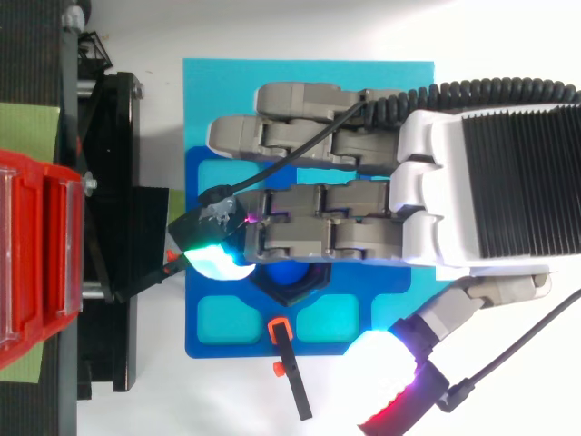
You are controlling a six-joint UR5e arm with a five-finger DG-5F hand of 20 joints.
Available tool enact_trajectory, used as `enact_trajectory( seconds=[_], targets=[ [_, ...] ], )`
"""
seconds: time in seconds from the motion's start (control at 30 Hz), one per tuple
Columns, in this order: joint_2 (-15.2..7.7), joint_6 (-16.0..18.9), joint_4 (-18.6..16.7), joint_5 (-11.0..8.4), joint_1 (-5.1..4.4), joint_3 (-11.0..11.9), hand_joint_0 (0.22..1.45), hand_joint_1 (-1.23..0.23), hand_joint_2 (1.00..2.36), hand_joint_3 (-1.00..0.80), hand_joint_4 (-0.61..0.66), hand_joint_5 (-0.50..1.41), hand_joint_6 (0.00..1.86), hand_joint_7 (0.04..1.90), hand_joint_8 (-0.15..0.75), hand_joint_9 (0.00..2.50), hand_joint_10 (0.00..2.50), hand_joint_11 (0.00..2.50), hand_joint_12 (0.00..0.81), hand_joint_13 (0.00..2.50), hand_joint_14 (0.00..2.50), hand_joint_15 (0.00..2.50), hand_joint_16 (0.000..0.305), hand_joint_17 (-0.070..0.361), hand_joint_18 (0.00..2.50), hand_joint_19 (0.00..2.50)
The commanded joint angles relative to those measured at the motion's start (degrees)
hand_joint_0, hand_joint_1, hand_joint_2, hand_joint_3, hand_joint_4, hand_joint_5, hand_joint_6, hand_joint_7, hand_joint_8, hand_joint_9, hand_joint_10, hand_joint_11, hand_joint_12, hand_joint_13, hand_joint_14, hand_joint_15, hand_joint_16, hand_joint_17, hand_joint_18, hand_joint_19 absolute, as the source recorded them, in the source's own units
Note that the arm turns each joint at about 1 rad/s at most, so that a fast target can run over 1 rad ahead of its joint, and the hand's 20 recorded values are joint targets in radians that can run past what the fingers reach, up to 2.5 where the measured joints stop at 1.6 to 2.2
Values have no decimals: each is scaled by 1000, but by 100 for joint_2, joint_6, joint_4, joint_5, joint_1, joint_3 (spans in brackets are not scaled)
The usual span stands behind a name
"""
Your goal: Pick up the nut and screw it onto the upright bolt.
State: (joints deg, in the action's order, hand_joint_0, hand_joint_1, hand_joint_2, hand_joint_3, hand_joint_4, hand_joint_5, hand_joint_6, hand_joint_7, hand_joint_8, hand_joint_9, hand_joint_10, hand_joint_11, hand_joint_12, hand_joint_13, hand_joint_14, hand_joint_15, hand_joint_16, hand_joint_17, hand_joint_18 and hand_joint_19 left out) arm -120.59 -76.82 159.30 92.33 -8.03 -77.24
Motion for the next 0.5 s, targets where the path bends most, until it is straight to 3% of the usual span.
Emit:
enact_trajectory(
  seconds=[0.0,0.47],
  targets=[
    [0,0,57,31,12,-10,484,66,1000,-500,166,-143,503,798,175,138,0,0,304,0,0,0,39,87,0,0],
    [0,-9,198,162,100,-1,497,-76,1000,-500,264,-97,504,985,247,423,0,0,209,179,0,0,21,48,0,0]
  ],
)
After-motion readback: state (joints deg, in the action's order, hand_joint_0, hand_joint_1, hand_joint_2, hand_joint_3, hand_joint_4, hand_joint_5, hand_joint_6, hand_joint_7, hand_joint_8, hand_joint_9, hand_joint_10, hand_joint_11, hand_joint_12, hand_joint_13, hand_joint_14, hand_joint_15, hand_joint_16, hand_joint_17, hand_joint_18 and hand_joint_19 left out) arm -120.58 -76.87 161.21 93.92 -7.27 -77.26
